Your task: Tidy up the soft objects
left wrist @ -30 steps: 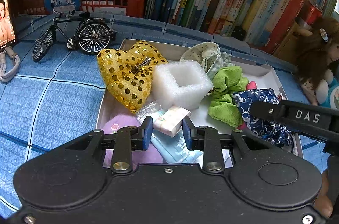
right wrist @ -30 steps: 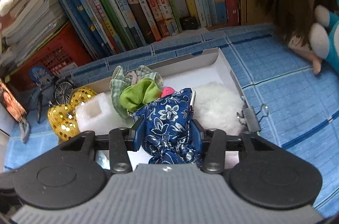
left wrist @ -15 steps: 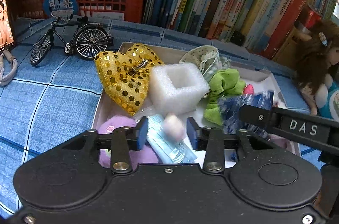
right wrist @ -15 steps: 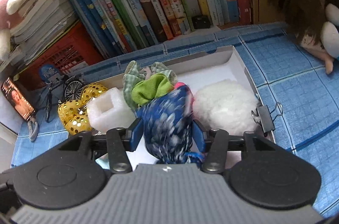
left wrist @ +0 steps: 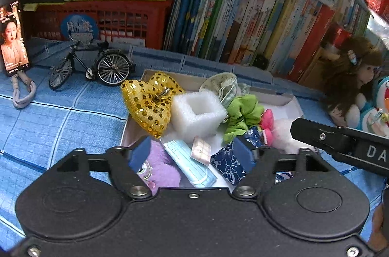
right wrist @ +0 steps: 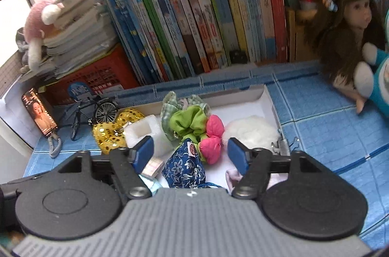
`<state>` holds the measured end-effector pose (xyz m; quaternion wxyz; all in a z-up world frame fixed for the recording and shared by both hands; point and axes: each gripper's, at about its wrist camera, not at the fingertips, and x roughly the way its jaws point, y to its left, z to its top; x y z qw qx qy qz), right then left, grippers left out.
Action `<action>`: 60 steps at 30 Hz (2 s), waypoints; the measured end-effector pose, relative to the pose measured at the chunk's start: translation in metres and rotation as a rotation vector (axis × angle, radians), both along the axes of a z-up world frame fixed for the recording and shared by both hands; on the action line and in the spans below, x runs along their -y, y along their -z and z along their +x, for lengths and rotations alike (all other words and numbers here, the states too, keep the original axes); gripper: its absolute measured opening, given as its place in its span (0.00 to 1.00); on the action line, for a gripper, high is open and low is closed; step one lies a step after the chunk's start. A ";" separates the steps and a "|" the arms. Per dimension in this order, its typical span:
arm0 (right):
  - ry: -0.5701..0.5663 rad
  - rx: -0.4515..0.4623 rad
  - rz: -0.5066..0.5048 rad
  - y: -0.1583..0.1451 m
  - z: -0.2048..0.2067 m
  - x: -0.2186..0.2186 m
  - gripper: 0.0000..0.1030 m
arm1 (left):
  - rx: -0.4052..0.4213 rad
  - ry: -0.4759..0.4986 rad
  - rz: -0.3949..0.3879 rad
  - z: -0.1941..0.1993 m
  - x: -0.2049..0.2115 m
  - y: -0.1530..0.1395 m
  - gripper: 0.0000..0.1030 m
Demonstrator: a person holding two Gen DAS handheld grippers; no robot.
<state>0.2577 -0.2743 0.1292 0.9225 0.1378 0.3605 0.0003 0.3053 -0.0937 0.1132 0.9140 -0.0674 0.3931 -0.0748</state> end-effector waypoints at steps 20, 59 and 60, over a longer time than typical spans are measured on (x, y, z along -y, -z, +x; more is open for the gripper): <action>-0.107 0.288 -0.171 -0.059 -0.100 -0.032 1.00 | 0.203 0.043 0.027 -0.113 -0.029 -0.057 0.89; -0.034 0.544 -0.251 -0.005 -0.243 -0.023 1.00 | 0.382 0.088 -0.029 -0.269 -0.036 -0.012 0.94; -0.031 0.549 -0.258 -0.003 -0.246 -0.025 1.00 | 0.379 0.082 -0.032 -0.270 -0.039 -0.010 0.94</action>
